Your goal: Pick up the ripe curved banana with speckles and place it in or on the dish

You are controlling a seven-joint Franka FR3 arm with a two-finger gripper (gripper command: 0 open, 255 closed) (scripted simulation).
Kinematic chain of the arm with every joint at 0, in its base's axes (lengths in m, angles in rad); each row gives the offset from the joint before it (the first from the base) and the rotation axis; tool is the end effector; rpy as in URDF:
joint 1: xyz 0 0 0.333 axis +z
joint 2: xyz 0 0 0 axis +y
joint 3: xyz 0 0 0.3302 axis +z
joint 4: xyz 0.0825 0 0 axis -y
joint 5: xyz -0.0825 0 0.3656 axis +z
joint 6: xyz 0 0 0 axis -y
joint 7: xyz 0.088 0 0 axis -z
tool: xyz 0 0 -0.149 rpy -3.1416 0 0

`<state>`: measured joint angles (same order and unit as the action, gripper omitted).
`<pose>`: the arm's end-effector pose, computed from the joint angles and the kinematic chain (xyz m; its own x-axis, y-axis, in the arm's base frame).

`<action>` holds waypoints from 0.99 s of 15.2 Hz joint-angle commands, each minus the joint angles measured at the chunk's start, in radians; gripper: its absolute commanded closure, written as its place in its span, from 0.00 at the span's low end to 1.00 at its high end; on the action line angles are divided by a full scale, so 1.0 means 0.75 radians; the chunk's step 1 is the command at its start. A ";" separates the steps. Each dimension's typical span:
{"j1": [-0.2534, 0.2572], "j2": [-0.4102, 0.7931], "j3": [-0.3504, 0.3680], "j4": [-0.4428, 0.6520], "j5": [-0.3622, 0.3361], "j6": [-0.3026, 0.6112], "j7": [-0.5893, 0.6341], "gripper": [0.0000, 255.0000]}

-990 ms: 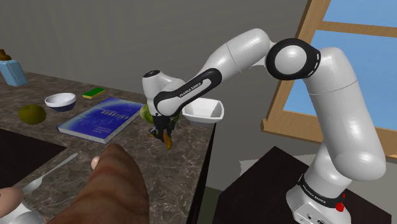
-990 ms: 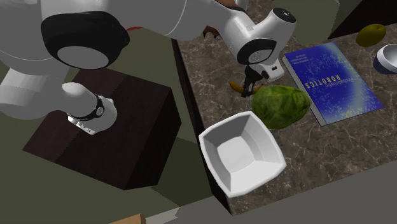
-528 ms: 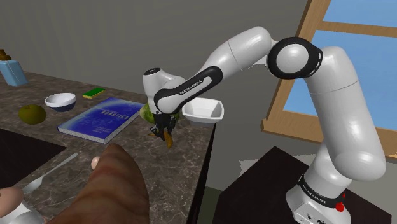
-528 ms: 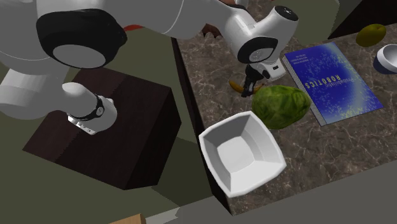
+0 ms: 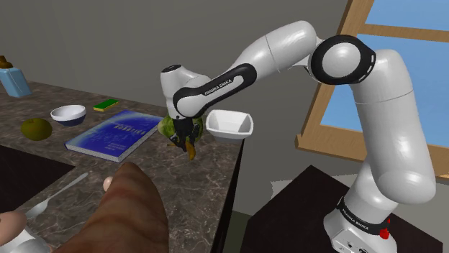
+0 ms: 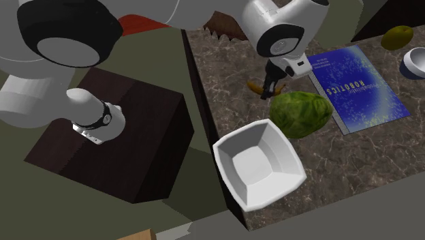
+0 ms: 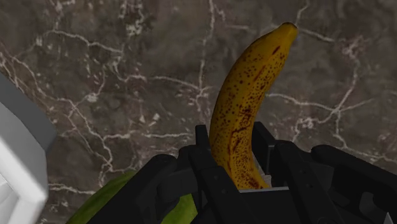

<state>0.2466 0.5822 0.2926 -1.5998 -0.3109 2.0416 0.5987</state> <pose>0.5969 0.2988 0.2744 0.9976 0.0580 -0.0385 0.0630 -0.9871 0.1470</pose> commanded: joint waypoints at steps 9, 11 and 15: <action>-0.006 -0.074 0.017 0.070 0.033 -0.140 -0.034 1.00; -0.007 -0.088 0.020 0.086 0.038 -0.168 -0.040 1.00; -0.007 -0.111 0.025 0.123 0.049 -0.226 -0.052 1.00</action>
<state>0.2410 0.5019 0.3103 -1.5153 -0.2759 1.8824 0.5617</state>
